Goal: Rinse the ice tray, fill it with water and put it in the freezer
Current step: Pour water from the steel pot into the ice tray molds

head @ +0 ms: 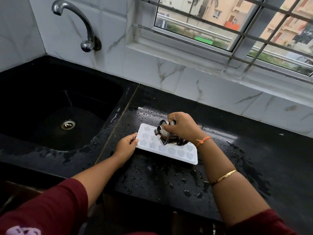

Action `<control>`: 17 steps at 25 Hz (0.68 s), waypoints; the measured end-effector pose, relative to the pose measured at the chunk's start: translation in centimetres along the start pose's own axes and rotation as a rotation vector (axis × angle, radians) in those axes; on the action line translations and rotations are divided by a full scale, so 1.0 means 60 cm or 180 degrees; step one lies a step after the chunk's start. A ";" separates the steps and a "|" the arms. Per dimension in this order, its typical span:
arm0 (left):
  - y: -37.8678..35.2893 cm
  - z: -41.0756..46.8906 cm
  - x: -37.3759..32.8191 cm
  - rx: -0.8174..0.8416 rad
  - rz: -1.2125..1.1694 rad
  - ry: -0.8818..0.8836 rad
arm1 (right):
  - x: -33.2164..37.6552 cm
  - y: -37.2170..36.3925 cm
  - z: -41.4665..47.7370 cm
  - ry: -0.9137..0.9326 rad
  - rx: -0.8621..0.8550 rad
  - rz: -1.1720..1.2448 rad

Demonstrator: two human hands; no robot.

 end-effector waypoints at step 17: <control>-0.001 -0.002 0.000 0.0009 -0.0049 0.0015 | -0.001 -0.001 -0.006 0.0001 0.0008 0.0086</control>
Point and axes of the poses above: each hand's wrist, its own z-axis towards the middle knuckle, its own y-axis out of the back of the hand, x = y × z, the point moved 3 cm from there along z, towards the middle knuckle, and after that the axes turned 15 degrees about y, right-handed, at the moved point
